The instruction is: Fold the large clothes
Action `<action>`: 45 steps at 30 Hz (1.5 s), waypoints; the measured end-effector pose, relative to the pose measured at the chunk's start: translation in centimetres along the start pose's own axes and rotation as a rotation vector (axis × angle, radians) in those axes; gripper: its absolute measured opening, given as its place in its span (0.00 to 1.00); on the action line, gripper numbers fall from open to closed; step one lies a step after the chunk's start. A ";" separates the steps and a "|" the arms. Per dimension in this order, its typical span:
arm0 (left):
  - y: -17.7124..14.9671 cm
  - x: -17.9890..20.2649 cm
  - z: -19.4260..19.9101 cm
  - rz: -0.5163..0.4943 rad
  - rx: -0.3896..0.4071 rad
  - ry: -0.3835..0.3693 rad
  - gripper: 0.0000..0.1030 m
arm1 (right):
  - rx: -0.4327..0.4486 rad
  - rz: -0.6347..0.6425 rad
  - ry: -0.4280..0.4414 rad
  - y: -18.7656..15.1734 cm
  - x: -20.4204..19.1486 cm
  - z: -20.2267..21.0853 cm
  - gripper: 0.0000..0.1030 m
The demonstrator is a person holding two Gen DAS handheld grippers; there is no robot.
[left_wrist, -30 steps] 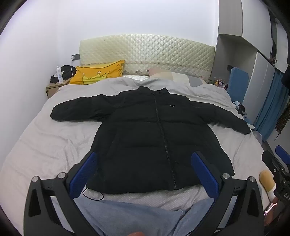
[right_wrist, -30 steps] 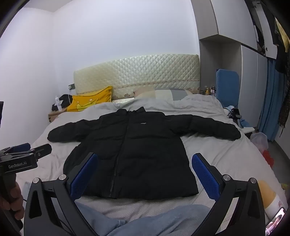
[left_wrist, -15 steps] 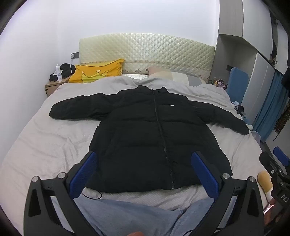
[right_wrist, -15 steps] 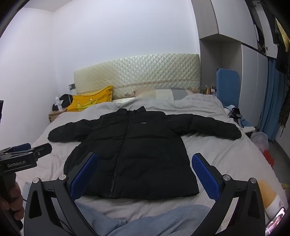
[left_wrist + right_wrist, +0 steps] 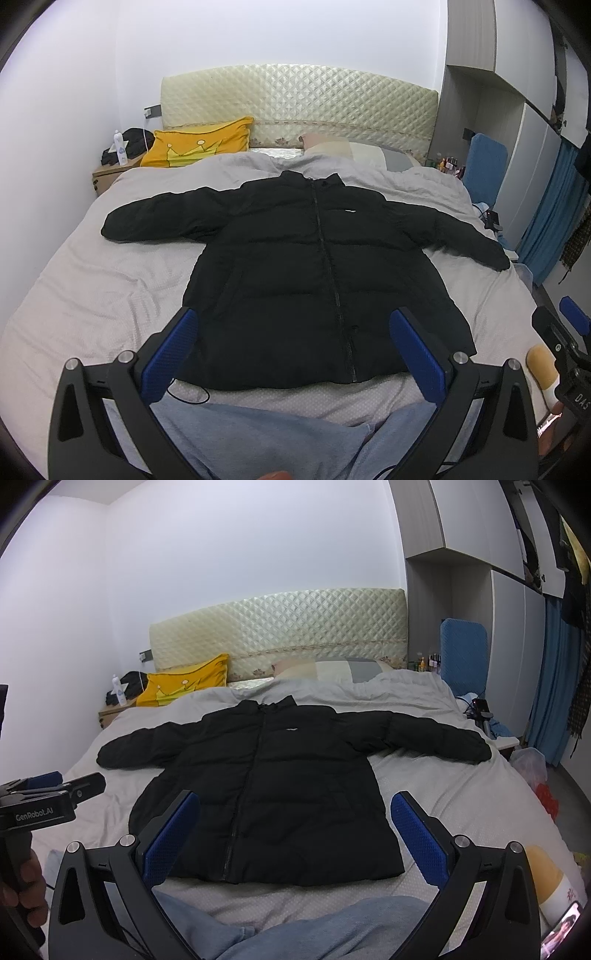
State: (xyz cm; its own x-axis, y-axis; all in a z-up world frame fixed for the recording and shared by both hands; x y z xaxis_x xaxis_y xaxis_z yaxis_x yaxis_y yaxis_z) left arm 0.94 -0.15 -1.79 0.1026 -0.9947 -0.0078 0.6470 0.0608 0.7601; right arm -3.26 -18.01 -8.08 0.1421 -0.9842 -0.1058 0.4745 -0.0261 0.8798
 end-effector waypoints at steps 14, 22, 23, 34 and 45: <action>0.4 -0.4 -0.7 0.011 -0.006 -0.011 1.00 | -0.009 0.004 0.010 0.0 -0.3 -0.2 1.00; 0.7 -0.6 -0.4 0.027 -0.024 -0.028 1.00 | -0.007 0.003 0.013 0.2 -0.4 -0.2 1.00; 0.8 -0.7 -0.3 0.029 -0.022 -0.023 1.00 | -0.005 0.002 0.012 0.3 -0.3 -0.2 1.00; 1.3 -1.1 -0.2 0.028 -0.026 -0.023 1.00 | -0.017 0.000 0.009 0.2 -0.4 -0.5 1.00; 1.2 -0.8 -0.7 0.015 -0.023 -0.020 1.00 | -0.019 -0.002 0.018 0.4 -0.5 -0.9 1.00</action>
State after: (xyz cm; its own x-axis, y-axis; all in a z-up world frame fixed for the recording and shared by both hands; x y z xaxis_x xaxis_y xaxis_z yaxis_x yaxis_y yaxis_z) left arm 2.18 0.77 -1.34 0.0977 -0.9951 0.0164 0.6625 0.0773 0.7450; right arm -2.37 -17.33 -8.10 0.1565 -0.9808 -0.1163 0.4915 -0.0248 0.8705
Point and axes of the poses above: each gripper's, at about its wrist camera, not at the fingertips, and z roughly against the way its jaws point, x to its right, y to its top, the point moved 2 cm from there along -z, roughly the way its jaws point, and after that the axes turned 5 degrees about y, right-handed, at the moved point
